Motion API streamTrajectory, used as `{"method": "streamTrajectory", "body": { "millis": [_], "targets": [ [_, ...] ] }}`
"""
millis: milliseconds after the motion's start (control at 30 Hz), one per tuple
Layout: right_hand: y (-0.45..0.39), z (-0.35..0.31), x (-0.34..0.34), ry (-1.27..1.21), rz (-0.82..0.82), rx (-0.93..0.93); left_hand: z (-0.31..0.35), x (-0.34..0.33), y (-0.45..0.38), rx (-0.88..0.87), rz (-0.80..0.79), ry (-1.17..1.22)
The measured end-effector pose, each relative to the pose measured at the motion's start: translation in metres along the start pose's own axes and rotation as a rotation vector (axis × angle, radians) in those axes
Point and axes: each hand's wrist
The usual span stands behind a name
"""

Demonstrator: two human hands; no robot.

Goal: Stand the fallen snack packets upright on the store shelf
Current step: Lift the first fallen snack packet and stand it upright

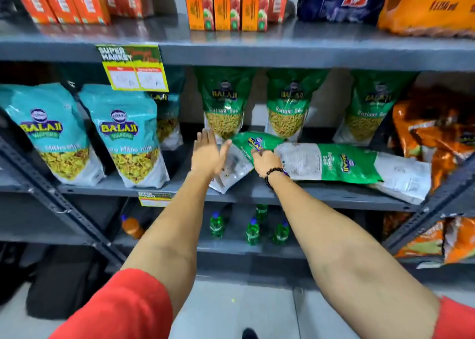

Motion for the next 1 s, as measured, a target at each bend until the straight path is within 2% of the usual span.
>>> {"method": "streamTrajectory", "body": {
  "millis": [167,367,467,600,733,933,1000],
  "targets": [
    [-0.022,-0.012,-0.014,-0.204,-0.274,-0.301,-0.021,-0.011,-0.034,0.253,-0.155,0.111],
    [-0.050,-0.005,-0.034,-0.476,-0.185,-0.445,-0.033,-0.017,-0.056,0.426,-0.249,0.288],
    [-0.055,-0.003,-0.045,-0.588,-0.270,-0.501,-0.034,-0.019,-0.052,0.451,-0.300,0.355],
    [-0.055,-0.002,-0.045,-0.634,-0.342,-0.502,-0.045,-0.022,-0.052,0.465,-0.265,0.421],
    [-0.045,0.001,-0.036,-0.696,-0.330,-0.425,-0.045,-0.022,-0.049,0.530,-0.167,0.534],
    [-0.038,0.006,-0.028,-0.722,-0.324,-0.262,-0.037,-0.020,-0.042,0.577,0.112,0.706],
    [-0.043,0.003,-0.027,-0.730,-0.254,-0.238,-0.034,-0.020,-0.041,0.595,0.170,0.751]
  ]
}}
Point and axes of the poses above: each hand's wrist, its own y-axis away from the middle knuckle, its own x-axis out of the back of the hand, z = x × y, and after that the axes turned 5 degrees about -x, right-handed
